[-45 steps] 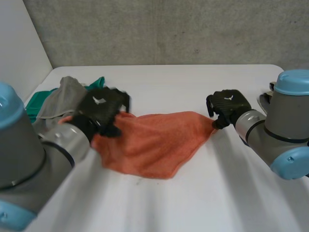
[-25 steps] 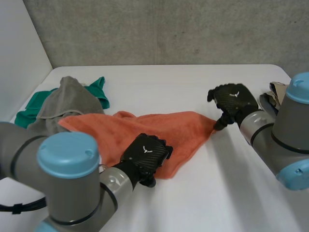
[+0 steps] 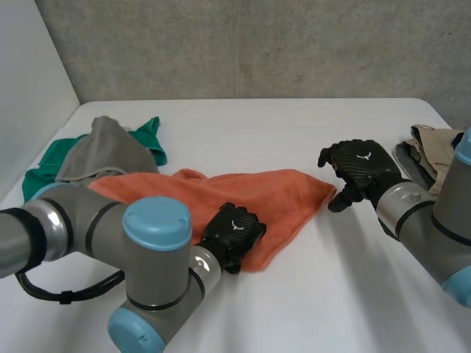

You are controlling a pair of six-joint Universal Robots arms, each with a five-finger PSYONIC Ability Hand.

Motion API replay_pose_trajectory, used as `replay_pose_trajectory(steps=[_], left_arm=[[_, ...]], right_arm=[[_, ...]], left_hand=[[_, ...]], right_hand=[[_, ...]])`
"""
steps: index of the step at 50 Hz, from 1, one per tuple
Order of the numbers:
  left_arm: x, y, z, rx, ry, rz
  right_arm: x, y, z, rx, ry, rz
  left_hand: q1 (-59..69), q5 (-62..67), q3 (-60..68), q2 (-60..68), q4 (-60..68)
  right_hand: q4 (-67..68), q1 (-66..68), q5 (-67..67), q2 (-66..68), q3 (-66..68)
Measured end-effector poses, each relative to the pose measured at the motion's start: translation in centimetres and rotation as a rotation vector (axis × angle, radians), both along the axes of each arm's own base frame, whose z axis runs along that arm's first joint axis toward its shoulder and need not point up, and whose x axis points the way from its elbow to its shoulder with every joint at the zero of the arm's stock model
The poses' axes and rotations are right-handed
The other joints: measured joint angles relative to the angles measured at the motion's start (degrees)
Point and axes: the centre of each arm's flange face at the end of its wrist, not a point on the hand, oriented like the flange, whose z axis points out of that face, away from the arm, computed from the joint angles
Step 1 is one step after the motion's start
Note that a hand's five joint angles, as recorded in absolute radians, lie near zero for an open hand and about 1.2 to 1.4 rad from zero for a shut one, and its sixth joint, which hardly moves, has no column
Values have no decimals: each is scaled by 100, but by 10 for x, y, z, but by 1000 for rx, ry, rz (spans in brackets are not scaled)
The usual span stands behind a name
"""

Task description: Fold the laundry.

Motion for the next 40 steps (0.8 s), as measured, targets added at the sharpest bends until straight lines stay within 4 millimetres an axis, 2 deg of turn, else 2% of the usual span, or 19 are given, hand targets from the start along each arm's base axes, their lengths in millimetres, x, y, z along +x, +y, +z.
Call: replay_pose_trajectory(steps=[5,8,11,14,15,16,17,18,19,20,22,23,27,33,35,40], left_arm=[[-4,-4,-7,-9,-16,-7],[-6,-7,-8,-17,-20,-7],[-7,-12,-3,-37,-12,4],[-7,-18,12,-74,9,33],[-6,-19,18,-86,18,43],[-5,-22,33,-114,40,63],[-5,-22,33,-114,40,63],[-3,-23,46,-135,61,79],[1,-24,68,-169,97,101],[2,-24,73,-176,106,105],[10,-23,98,-209,149,126],[16,-21,118,-233,182,139],[36,-15,161,-279,254,160],[59,-5,203,-311,316,162],[63,-2,211,-314,328,161],[71,4,229,-332,364,162]], right_arm=[[-2,-3,0,-2,2,-9],[-4,-5,1,-6,2,-16],[-6,-9,2,-13,1,-28],[-11,-15,5,-22,0,-49],[-12,-17,5,-25,-1,-55],[-15,-21,7,-29,-3,-67],[-15,-21,7,-29,-3,-67],[-17,-24,7,-31,-4,-75],[-21,-31,8,-27,-5,-90],[-21,-32,8,-25,-5,-93],[-25,-39,8,-6,-8,-105],[-27,-45,7,18,-13,-108],[-25,-57,-3,140,-52,-80],[-6,-64,-33,379,-185,16],[1,-64,-42,434,-228,34],[34,-55,-73,595,-376,62]], left_hand=[[313,271,309,304,259],[1475,1352,1409,1401,1392],[2641,2576,2673,2713,2681],[2641,2653,2923,2948,2934],[2641,2653,2926,2950,2937],[2641,2653,2926,2950,2937],[2641,2653,2926,2950,2937],[2641,2653,2926,2950,2938],[2641,2653,2926,2950,2937],[2641,2653,2926,2950,2938],[2641,2653,2926,2950,2938],[2641,2653,2926,2951,2938],[2641,2653,2926,2950,2939],[2641,2653,2927,2950,2940],[2641,2653,2926,2951,2940],[2641,2653,2927,2951,2941]], right_hand=[[0,0,0,0,0],[0,0,0,0,0],[0,0,0,0,0],[0,0,-1,0,0],[-7,-5,-6,-4,-9],[-48,-46,-40,-43,-50],[-48,-46,-40,-43,-50],[-107,-114,-92,-99,-108],[-501,-511,-440,-501,-490],[-623,-642,-586,-622,-606],[-1020,-1040,-960,-953,-984],[-1219,-1217,-1156,-1123,-1192],[-1302,-1289,-1274,-1226,-1348],[-1302,-1289,-1275,-1226,-1348],[-1302,-1289,-1274,-1226,-1348],[-1300,-1289,-1252,-1226,-1344]])
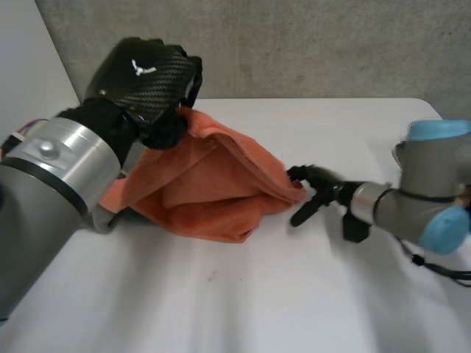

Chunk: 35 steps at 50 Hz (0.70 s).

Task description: Fold the laundry.

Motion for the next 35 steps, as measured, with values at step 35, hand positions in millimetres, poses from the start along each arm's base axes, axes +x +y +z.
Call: replay_pose_trajectory(steps=[35], left_arm=[[18,-60,-65,290,50,116]], right_arm=[[-11,46,166,-728,431,36]], left_hand=[[0,84,15,1,21]], right_hand=[[5118,4239,4787,4883,5080]])
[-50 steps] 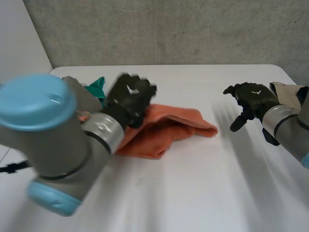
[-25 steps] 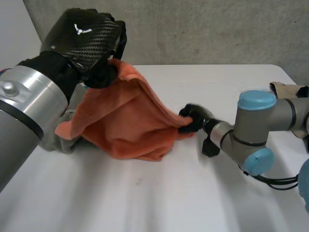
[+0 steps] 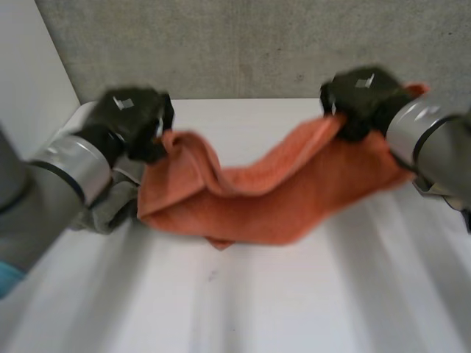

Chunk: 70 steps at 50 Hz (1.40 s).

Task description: Fold the laundry.

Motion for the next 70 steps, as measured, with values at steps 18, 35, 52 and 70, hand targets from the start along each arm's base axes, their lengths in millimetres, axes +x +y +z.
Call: replay_pose_trajectory(steps=[18,35,52,70], left_arm=[[-16,-18,-107,192,-187,31],[-29,43,-84,126,-170,49],[-37,-10,-129,154,-196,150],[-3,-2,-95,94,-204,126]], right_arm=[[0,14,-123,207,87,-64],[-3,45,-112,213,59,-47],[-20,40,-108,215,42,-102],[-22,24,-84,210,88,-66]], left_hand=[[-4554,-4582,-4719,-4763,-4836],[-4792,-4961,-5088,-5105,-5160],[-2347,-2570,-2741,-2755,-2809],[-119,-60,-19,-47,-25]], right_hand=[[-958,-111,-496,-825,-897],[-1989,-1215,-1618,-1864,-1922],[-1921,-1132,-1521,-1761,-1853],[-5072,-4191,-4734,-4822,-5004]])
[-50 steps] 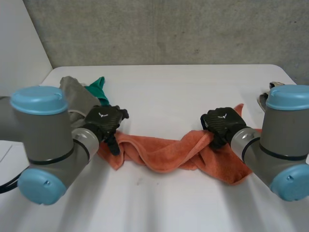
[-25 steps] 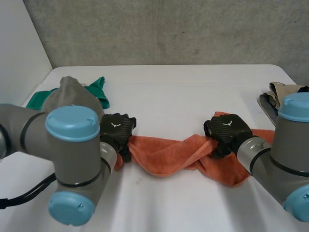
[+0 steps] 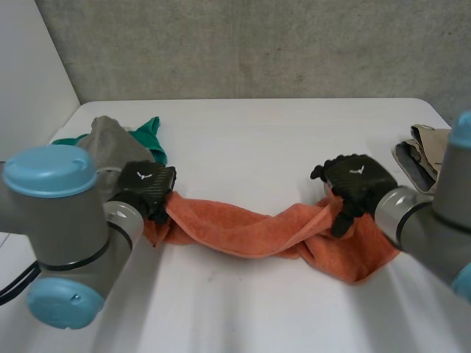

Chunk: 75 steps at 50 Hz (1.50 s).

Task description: Fold the laundry.

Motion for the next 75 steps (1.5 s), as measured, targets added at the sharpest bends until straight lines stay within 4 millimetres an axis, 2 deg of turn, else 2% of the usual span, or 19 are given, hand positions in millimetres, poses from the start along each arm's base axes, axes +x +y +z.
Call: replay_pose_trajectory(steps=[8,14,25,31,37,39,40,42,43,45,49,52,55,58,61,63,68,71,75], left_arm=[[7,11,8,-25,-43,-37],[13,16,10,-20,-52,-35],[22,17,9,-5,-50,-19],[25,16,4,14,-53,-22],[26,12,-2,31,-56,-28],[26,8,-4,34,-55,-28],[26,4,-5,32,-54,-27],[25,-4,-5,18,-50,-28],[24,-9,-3,6,-47,-28],[22,-21,2,-33,-38,-30],[15,-61,37,-207,3,-27],[12,-97,91,-428,68,-13],[14,-117,141,-605,137,9],[19,-129,186,-743,219,27],[24,-133,217,-826,300,29],[26,-134,224,-834,333,22],[29,-134,206,-753,350,4],[30,-132,179,-663,329,-2],[28,-122,127,-509,283,-13]], right_arm=[[-15,-23,34,38,107,43],[-26,-44,40,12,246,105],[-34,-84,-2,-79,419,186],[-25,-98,-28,-168,417,247],[-8,-99,-50,-222,396,329],[0,-96,-59,-233,394,368],[4,-96,-63,-243,398,388],[9,-99,-64,-280,408,399],[11,-102,-62,-302,413,395],[15,-114,-54,-375,421,365],[20,-153,-7,-620,366,170],[16,-177,54,-849,194,-38],[9,-183,102,-1010,27,-159],[1,-180,137,-1123,-105,-224],[-5,-174,157,-1177,-182,-252],[-8,-171,159,-1173,-193,-257],[-16,-167,140,-1088,-168,-252],[-21,-165,117,-1002,-137,-234],[-26,-159,75,-850,-89,-183]], left_hand=[[0,0,0,0,1],[0,0,0,0,2],[0,0,0,0,3],[0,0,0,13,3],[0,0,14,24,4],[0,0,14,24,4],[0,0,14,24,4],[0,0,16,24,5],[0,0,16,24,6],[0,0,17,25,7],[0,0,29,55,19],[0,0,33,60,27],[0,0,36,66,28],[0,0,36,66,28],[0,35,36,66,28],[0,68,36,66,28],[0,68,36,66,28],[0,68,36,66,28],[0,68,36,66,28]], right_hand=[[0,0,-22,0,-32],[-1,1,-14,0,-32],[163,33,363,15,205],[329,215,501,16,337],[612,501,766,399,611],[1650,1574,1760,1538,1649],[3153,3100,3113,3102,3153],[4516,4424,4530,4491,4499],[4720,4493,4750,4707,4725],[4988,4493,4853,4847,4942],[5045,4493,4853,4847,4993],[5048,4493,4854,4847,4994],[5050,4493,4854,4847,5004],[5051,4493,4854,4847,5009],[5052,4493,4915,4847,5009],[5052,4493,4915,4847,5009],[5054,4493,4915,4847,5009],[5056,4493,4915,4847,5009],[5060,4493,4915,4847,5009]])
